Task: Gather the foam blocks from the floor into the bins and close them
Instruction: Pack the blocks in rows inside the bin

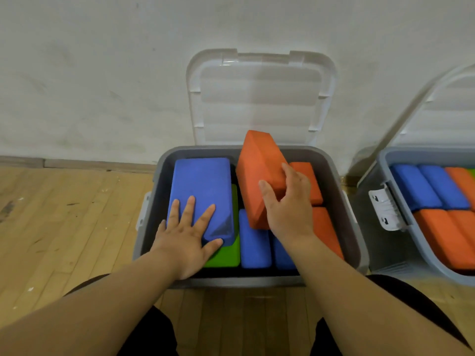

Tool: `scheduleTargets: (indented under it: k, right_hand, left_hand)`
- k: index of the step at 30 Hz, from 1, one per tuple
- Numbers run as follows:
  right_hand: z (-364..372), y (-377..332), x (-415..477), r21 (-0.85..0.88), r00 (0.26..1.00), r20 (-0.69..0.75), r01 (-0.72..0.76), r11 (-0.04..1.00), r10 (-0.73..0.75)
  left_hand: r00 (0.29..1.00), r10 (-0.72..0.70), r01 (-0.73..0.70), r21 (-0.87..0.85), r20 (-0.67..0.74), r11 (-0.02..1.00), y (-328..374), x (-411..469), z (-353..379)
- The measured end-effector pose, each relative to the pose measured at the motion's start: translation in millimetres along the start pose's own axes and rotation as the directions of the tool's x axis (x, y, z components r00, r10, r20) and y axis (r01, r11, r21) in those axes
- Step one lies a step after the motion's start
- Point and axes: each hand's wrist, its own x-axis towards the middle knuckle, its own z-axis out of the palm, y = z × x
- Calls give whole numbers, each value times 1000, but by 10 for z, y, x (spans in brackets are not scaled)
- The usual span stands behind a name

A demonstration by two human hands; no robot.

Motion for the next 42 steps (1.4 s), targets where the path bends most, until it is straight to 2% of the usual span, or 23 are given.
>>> scheduleTargets:
  k: [2,5,8,11,14,16,19,20,22,24,28,31,34,38,42]
  right_hand:
    - [18,14,-27,55,994,-88,-56,997,60]
    - [-46,-5,-9,48,993,-41,-113,992,115]
    - [-237,-142,68,-67,996,65,-65,996,69]
    - [-430,-309,249,-260,979,169,-67,963,113]
    - [-372,-412,323,-343,977,180,-50,938,118]
    - [-243,-386,299,-274,992,115,-19,962,52]
    - [-109,-280,219,-50,996,-75,41,998,-45]
    - [-93,-261,184,-27,993,-101,60,998,-62]
    - [-49,-257,96,-68,995,-35,88,994,-91]
    - [-13,-296,39,-154,989,100,122,981,-107]
    - [-197,-487,179,-323,952,301,154,934,-53]
    - [-379,-570,434,-395,926,377,162,904,-1]
    - [-293,-549,535,-344,955,295,88,935,19]
    - [-52,-545,405,-342,980,127,186,921,-150]
    - [-22,-608,621,-462,975,185,196,865,-122]
  left_hand:
    - [1000,-3,3,-1,0,1000,-15,-2,5]
    - [1000,-4,4,-4,-2,1000,-19,-1,-3]
    - [1000,1,-1,-9,-10,1000,-24,-3,10]
    - [1000,2,-3,-14,-13,1000,-30,0,17]
    - [1000,4,-4,-9,-9,1000,-13,-6,3]
    - [1000,3,-3,-10,-3,1000,-5,-2,0]
    - [1000,0,0,0,1,1000,-6,0,-3]
    - [1000,1,-1,3,3,1000,-7,1,-1]
    - [1000,4,-4,0,-2,1000,-4,10,8]
    - [1000,6,-6,1,-6,1000,-4,12,14]
    - [1000,8,-8,5,-7,1000,-20,10,19]
    - [1000,12,-12,5,-27,1000,-19,16,29]
    - [999,16,-16,7,-30,1000,-10,14,37]
    - [1000,14,-14,5,-27,1000,-14,22,34]
    - [999,20,-20,17,-38,1000,-18,25,48]
